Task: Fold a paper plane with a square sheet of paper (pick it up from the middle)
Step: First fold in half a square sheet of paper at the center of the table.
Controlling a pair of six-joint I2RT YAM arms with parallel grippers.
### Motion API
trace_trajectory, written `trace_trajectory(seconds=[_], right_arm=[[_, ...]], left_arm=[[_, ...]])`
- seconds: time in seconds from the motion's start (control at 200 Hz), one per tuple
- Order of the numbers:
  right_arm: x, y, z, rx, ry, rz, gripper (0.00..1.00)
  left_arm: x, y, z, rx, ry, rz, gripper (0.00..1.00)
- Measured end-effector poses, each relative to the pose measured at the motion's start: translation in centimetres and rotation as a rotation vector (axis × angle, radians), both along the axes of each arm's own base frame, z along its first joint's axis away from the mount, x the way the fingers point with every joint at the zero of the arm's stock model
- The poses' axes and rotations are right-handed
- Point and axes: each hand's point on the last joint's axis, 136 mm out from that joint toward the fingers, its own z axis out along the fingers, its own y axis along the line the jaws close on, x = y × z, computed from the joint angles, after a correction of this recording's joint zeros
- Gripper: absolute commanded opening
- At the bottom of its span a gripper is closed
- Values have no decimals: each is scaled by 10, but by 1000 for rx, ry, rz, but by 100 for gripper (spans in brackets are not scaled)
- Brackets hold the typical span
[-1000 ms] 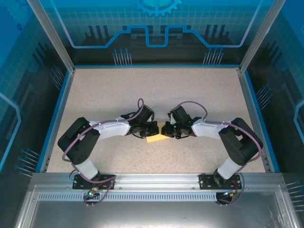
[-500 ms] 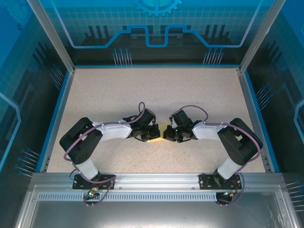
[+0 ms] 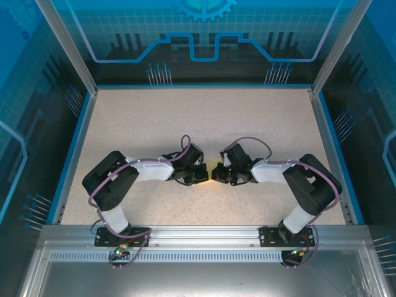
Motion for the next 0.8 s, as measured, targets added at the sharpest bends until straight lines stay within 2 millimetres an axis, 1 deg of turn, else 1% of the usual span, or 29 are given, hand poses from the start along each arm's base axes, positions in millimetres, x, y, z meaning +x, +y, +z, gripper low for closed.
trace_trajectory(seconds=[0.155, 0.435, 0.8], right_arm=[[-2, -2, -5, -4, 6, 0, 0], [0, 0, -5, 7, 0, -1, 0], [0, 0, -6, 24, 5, -7, 0]], left_arm=[[1, -1, 1, -7, -8, 0, 0], [2, -4, 3, -22, -6, 4, 0], [-1, -1, -2, -17, 10, 16, 0]])
